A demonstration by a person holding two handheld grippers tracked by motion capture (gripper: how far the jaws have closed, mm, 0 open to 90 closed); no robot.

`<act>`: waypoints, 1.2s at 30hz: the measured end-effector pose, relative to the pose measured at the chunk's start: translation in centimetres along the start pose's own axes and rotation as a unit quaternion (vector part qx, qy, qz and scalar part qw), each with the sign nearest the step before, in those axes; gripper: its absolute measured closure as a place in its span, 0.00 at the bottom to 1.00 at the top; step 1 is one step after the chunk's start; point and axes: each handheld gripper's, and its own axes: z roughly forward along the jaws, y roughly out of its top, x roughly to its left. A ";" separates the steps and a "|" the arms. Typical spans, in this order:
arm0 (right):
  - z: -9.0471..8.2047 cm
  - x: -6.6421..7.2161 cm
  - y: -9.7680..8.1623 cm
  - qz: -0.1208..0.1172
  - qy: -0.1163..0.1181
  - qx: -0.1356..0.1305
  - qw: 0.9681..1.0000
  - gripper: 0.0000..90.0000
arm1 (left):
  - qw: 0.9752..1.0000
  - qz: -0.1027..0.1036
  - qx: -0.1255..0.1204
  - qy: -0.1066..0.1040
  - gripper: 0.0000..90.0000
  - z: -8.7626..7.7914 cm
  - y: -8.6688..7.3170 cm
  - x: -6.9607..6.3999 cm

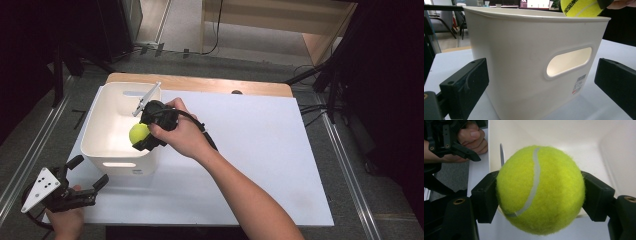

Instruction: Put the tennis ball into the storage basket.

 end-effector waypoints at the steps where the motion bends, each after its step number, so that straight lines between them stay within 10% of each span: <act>1: 0.1 0.1 0.1 0.003 0.000 0.001 1.000 0.26 | 1.000 0.000 0.000 0.000 0.00 0.0 0.0 0.0; 15: 1.7 0.4 0.0 -0.015 -0.012 0.025 1.000 0.19 | 1.000 -0.003 -0.001 -0.001 0.00 0.0 0.0 0.0; 36: -1.3 -0.4 -3.7 0.025 -0.043 -0.024 0.998 0.08 | 1.000 0.000 0.003 0.001 0.00 0.1 0.0 0.0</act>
